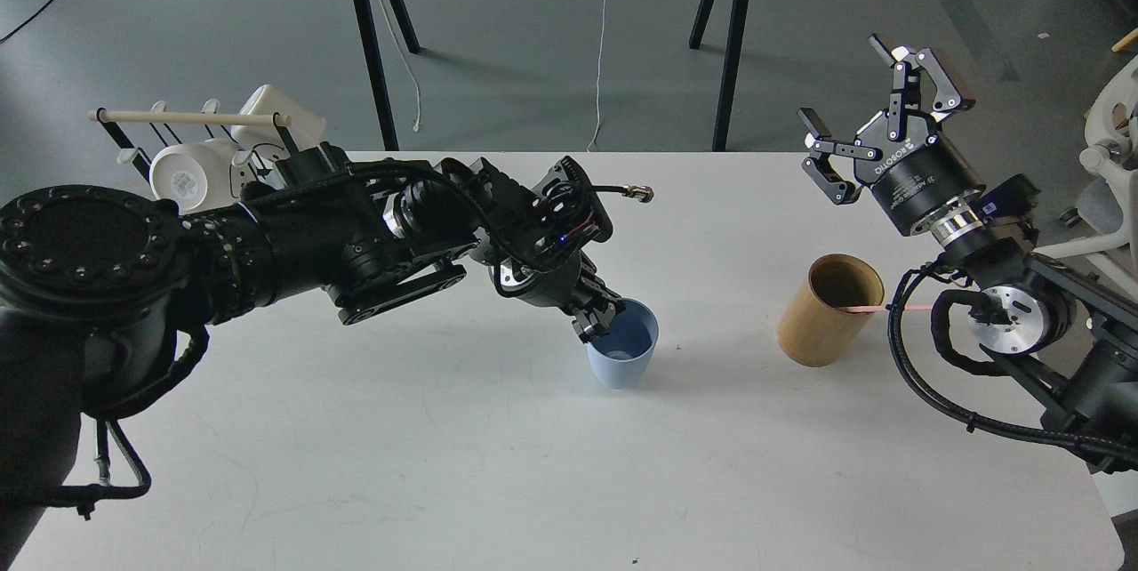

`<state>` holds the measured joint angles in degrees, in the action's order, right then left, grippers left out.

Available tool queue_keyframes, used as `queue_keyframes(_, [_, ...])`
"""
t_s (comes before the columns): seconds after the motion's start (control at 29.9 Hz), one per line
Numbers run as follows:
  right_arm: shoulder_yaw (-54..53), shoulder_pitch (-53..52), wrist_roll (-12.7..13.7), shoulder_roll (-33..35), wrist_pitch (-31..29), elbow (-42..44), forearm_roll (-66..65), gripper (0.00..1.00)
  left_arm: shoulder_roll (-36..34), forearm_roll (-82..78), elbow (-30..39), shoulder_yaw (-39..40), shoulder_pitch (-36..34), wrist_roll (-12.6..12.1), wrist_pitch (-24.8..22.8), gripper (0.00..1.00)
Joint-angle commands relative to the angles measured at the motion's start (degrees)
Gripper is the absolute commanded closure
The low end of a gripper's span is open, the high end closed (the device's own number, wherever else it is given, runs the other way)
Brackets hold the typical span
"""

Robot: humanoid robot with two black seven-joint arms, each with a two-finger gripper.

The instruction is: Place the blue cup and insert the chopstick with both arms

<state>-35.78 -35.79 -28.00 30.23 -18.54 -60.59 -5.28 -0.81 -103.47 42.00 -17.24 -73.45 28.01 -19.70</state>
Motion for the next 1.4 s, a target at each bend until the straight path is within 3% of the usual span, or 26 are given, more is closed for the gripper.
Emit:
queue_keyframes(0.0, [-0.1, 0.0, 0.0, 0.0, 0.0, 0.0, 0.0, 0.01, 0.2, 0.0, -0.1, 0.0, 0.5, 0.0, 0.0, 0.93])
queue_keyframes(0.4, [-0.1, 0.0, 0.0, 0.0, 0.0, 0.0, 0.0, 0.01, 0.5, 0.3, -0.4, 0.4, 0.6, 0.0, -0.1, 0.87])
queue_keyframes(0.54, [-0.1, 0.0, 0.0, 0.0, -0.2, -0.1, 0.0, 0.01, 0.0, 0.6, -0.4, 0.7, 0.6, 0.0, -0.1, 0.8])
queue_keyframes(0.64, [-1.8, 0.0, 0.0, -0.1, -0.6, 0.0, 0.0, 0.01, -0.7, 5.2, -0.5, 1.1, 0.5, 0.0, -0.7, 0.58])
queue_keyframes(0.74, [-4.5, -0.1, 0.0, 0.0, -1.2, -0.7, 0.2, 0.01, -3.9, 14.7, -0.6, 3.0, 0.7, 0.0, -2.1, 0.2])
queue_keyframes(0.77, [-4.9, -0.1, 0.0, 0.0, -2.9, -0.8, 0.2, 0.01, -5.4, 18.4, -0.5, 4.1, 0.8, 0.0, -2.3, 0.13])
queue_keyframes(0.87, [-5.4, -1.0, 0.0, 0.2, -9.4, 0.0, 0.1, 0.01, -8.6, 26.9, 0.8, 7.6, 1.6, 0.0, -2.5, 0.1])
queue_keyframes(1.0, [-4.8, -4.6, 0.0, 0.2, -9.5, 2.1, 0.0, 0.01, -13.2, 32.9, 2.8, 11.9, 4.2, 0.0, -2.5, 0.09])
queue_keyframes(1.17, [-3.1, -8.1, 0.0, 2.4, -9.4, 2.4, -1.0, 0.01, -20.2, 41.8, 9.0, 26.2, 11.2, 0.0, -2.6, 0.08])
queue_keyframes(1.37, [14.7, -19.5, 0.0, 14.4, 0.5, -2.8, -15.2, 0.01, -26.7, 53.6, 18.8, 48.3, 22.5, 0.0, -6.3, 0.08])
